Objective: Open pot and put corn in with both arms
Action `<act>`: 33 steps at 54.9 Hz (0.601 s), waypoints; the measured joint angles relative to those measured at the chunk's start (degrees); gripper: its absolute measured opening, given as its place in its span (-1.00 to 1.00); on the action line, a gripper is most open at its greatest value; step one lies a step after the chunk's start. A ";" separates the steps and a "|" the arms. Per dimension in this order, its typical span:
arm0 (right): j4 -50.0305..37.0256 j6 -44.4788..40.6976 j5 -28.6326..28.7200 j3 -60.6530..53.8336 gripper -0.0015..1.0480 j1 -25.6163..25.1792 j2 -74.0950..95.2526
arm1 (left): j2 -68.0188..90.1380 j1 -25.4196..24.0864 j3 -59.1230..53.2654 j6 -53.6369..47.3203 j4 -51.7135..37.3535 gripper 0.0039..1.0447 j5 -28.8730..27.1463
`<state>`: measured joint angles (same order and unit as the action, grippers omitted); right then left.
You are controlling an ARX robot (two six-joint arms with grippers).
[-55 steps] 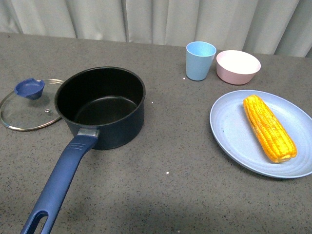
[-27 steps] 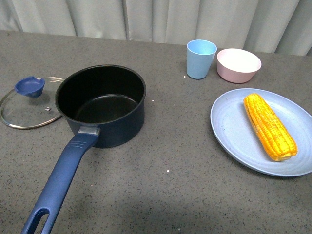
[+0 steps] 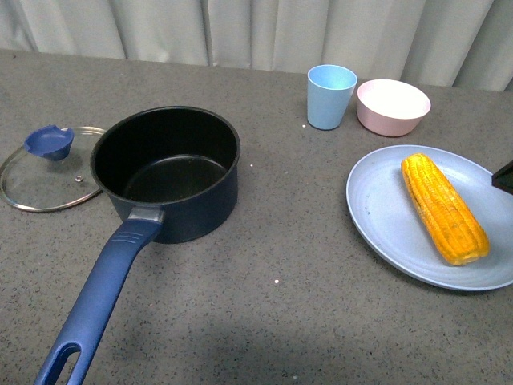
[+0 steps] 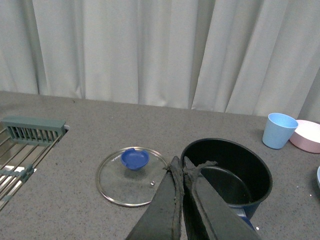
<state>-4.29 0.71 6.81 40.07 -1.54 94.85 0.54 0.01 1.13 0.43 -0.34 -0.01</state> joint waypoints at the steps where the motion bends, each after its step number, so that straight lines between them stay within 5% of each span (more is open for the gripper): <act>1: 0.42 -0.02 0.26 0.81 0.83 0.31 1.01 | -0.11 0.00 0.00 0.00 0.07 -0.93 0.00; 12: 3.76 -0.92 -0.87 7.87 0.83 2.89 10.82 | -0.20 0.00 0.00 0.02 0.20 -0.93 0.00; 33: 7.48 -0.68 -1.77 15.98 0.83 4.24 20.31 | -0.24 0.00 0.00 0.00 0.20 0.18 0.00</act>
<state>3.18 0.03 5.04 56.05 2.70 115.15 0.30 0.01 1.13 0.43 -0.14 -0.01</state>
